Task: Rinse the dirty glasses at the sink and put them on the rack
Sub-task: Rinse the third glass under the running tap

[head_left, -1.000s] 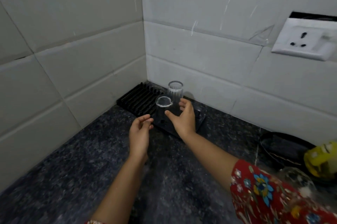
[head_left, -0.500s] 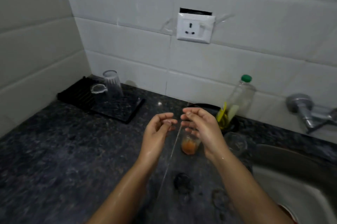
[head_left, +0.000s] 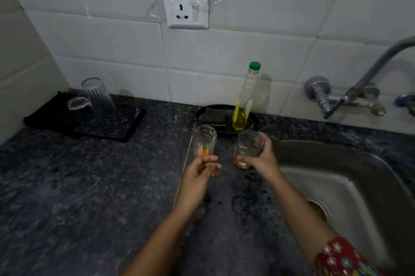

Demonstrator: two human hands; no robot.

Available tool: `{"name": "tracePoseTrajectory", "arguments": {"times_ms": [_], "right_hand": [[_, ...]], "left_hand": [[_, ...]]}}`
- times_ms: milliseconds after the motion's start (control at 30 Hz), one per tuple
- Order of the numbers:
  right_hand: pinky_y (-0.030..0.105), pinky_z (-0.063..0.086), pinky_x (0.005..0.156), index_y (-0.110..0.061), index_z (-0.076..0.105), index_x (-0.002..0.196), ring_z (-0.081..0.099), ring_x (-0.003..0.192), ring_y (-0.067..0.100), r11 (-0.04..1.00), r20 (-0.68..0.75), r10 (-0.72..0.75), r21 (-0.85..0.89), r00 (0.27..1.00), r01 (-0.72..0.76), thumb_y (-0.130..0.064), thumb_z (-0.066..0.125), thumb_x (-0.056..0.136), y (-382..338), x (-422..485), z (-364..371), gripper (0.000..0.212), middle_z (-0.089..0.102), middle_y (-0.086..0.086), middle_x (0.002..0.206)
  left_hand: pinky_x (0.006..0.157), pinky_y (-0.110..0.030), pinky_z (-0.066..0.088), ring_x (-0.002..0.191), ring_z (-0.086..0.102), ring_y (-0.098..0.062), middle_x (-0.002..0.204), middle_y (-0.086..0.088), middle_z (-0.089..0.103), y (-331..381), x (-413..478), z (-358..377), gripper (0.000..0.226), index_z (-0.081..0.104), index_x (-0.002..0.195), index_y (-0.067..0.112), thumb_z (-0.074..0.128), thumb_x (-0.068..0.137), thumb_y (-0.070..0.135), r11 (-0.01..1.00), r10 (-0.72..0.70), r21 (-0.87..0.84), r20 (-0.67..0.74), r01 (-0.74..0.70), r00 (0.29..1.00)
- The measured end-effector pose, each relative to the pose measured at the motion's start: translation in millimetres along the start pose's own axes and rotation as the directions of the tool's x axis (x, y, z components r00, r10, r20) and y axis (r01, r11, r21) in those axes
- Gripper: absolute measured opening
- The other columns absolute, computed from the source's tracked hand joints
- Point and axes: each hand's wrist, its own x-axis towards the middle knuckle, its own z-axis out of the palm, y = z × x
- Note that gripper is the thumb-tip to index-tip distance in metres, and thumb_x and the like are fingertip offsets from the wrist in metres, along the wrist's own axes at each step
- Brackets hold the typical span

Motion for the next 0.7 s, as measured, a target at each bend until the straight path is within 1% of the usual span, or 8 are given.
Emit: {"name": "tracePoseTrajectory", "arguments": {"times_ms": [100,167,333,400,500,567,633,700], "right_hand": [[0.032,0.042,0.097,-0.011,0.049,0.117,0.053,0.119,0.026,0.996,0.008,0.005,0.092,1.000,-0.006,0.001,0.083,0.063,2.4,4.3,9.0,0.066,0.055,0.004,0.116],[0.035,0.045,0.096,-0.017,0.052,0.105,0.057,0.113,0.026,0.995,-0.013,-0.024,0.098,1.000,0.025,-0.002,0.085,0.062,6.2,3.3,8.0,0.056,0.058,0.003,0.108],[0.034,0.052,0.086,-0.022,0.060,0.097,0.065,0.095,0.020,0.965,-0.113,0.019,0.262,0.993,0.011,-0.014,0.088,0.058,9.0,-13.4,-26.4,0.049,0.068,0.006,0.102],[0.032,0.054,0.082,-0.015,0.061,0.102,0.067,0.092,0.019,0.949,-0.132,0.034,0.315,0.991,0.009,-0.013,0.087,0.060,10.5,-20.6,-55.8,0.050,0.070,0.005,0.097],[0.023,0.055,0.072,-0.007,0.062,0.106,0.069,0.083,0.011,0.945,-0.145,0.019,0.326,0.989,0.029,-0.013,0.087,0.060,15.4,-30.1,-107.2,0.053,0.072,0.002,0.092],[0.029,0.055,0.075,-0.008,0.063,0.102,0.070,0.079,0.012,0.952,-0.156,0.018,0.304,0.988,0.031,-0.013,0.089,0.056,24.6,-33.3,-144.9,0.053,0.073,0.002,0.087],[0.037,0.056,0.082,-0.015,0.062,0.098,0.070,0.084,0.017,0.967,-0.172,0.029,0.253,0.985,0.016,-0.020,0.091,0.050,34.0,-34.6,-182.6,0.056,0.073,0.001,0.088],[0.039,0.056,0.085,-0.021,0.061,0.097,0.069,0.088,0.017,0.980,-0.182,0.034,0.201,0.983,0.004,-0.027,0.092,0.048,43.4,-33.7,-217.4,0.059,0.072,0.000,0.091]], "left_hand": [[0.061,-0.007,0.044,0.070,0.062,0.002,0.093,-0.003,0.069,-2.2,1.1,0.8,0.015,0.062,0.101,0.016,0.050,0.097,0.008,1.000,-0.006,0.017,0.003,0.006,1.000],[0.061,-0.006,0.043,0.071,0.062,0.001,0.093,-0.004,0.068,-1.5,2.4,4.3,0.015,0.062,0.104,0.012,0.049,0.097,0.008,0.999,0.009,0.040,0.016,-0.009,1.000],[0.062,-0.006,0.045,0.078,0.061,-0.010,0.092,-0.007,0.067,0.8,-0.7,35.1,0.017,0.061,0.105,0.007,0.048,0.096,0.003,0.996,0.059,0.064,0.038,-0.061,0.998],[0.062,-0.007,0.045,0.077,0.061,-0.011,0.092,-0.007,0.067,-1.3,-2.7,58.0,0.017,0.062,0.103,0.008,0.048,0.096,0.003,0.994,0.063,0.082,0.061,-0.068,0.996],[0.070,-0.014,0.049,0.083,0.063,-0.015,0.095,-0.009,0.069,-3.6,-1.2,99.4,0.016,0.062,0.102,0.010,0.049,0.096,0.004,0.989,0.078,0.121,0.101,-0.090,0.992],[0.076,-0.019,0.052,0.087,0.064,-0.017,0.095,-0.006,0.069,-5.3,8.0,135.1,0.016,0.061,0.098,0.015,0.051,0.095,0.004,0.979,0.100,0.166,0.105,-0.116,0.989],[0.083,-0.029,0.052,0.092,0.065,-0.021,0.096,-0.001,0.068,-5.5,23.3,173.9,0.015,0.060,0.096,0.020,0.054,0.094,0.007,0.963,0.116,0.232,0.100,-0.136,0.988],[0.084,-0.034,0.051,0.098,0.064,-0.025,0.104,-0.004,0.068,-0.7,40.0,215.3,0.010,0.058,0.103,0.020,0.055,0.095,0.016,0.940,0.108,0.313,0.098,-0.134,0.989]]}}
